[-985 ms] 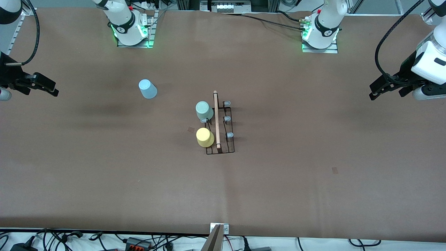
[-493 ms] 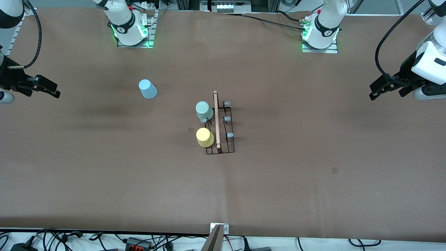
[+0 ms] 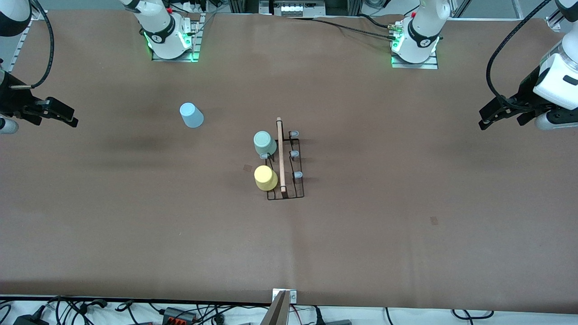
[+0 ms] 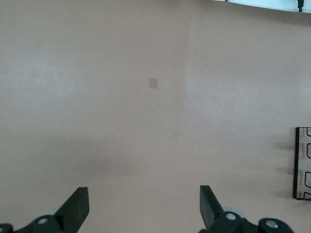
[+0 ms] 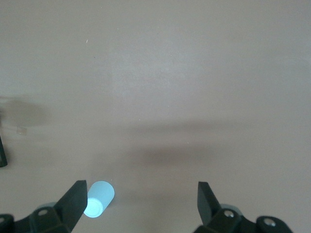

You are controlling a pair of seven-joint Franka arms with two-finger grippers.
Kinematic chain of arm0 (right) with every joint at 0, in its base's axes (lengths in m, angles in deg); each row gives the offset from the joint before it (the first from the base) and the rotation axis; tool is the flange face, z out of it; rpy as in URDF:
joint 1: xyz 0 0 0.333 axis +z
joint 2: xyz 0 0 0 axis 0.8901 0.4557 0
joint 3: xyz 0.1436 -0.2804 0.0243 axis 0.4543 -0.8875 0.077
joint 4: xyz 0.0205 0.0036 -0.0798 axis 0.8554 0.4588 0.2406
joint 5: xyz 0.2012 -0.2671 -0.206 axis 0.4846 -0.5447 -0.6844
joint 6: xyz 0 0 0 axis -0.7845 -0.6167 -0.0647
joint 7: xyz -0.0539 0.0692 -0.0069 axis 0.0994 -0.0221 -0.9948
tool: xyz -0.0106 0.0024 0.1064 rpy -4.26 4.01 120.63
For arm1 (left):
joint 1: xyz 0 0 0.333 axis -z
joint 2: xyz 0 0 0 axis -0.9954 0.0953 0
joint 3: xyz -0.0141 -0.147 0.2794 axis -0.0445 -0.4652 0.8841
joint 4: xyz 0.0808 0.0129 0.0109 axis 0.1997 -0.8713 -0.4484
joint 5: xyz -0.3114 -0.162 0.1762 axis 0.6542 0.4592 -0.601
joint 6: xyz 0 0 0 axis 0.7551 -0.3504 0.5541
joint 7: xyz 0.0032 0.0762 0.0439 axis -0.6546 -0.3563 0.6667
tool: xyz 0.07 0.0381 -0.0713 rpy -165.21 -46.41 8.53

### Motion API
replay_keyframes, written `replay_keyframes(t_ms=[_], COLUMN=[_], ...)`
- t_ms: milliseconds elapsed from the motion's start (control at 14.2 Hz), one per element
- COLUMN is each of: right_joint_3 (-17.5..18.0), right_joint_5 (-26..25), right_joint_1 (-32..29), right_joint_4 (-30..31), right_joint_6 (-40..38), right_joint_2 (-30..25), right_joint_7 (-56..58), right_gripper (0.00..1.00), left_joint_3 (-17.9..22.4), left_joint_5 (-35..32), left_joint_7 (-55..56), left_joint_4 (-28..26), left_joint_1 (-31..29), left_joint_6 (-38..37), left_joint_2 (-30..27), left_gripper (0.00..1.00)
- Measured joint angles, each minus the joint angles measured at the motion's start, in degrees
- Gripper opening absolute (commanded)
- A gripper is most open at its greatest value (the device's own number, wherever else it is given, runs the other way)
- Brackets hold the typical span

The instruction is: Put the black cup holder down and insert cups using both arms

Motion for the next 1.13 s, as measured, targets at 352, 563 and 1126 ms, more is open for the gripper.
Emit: replay_keyframes(t_ms=[352, 563, 1126], right_joint_3=[0.0, 0.0, 0.4], right_joint_5=[0.0, 0.0, 0.0], right_joint_1=[0.0, 0.0, 0.3], right_joint_4=[0.0, 0.0, -0.1], right_joint_6=[0.0, -0.1, -2.4], right_joint_2=[0.1, -0.1, -1.4], right_joint_7=[0.0, 0.1, 0.4], right_gripper=[1.00, 1.00, 1.00], left_joint_3=[0.0, 0.0, 0.0], left_joint_5=[0.0, 0.0, 0.0], left_joint_7=[0.0, 0.0, 0.0], left_joint_4=[0.0, 0.0, 0.0], left_joint_1=[0.0, 0.0, 0.0], left_joint_6=[0.0, 0.0, 0.0], left_joint_2=[0.0, 0.0, 0.0], left_gripper=[1.00, 1.00, 1.00])
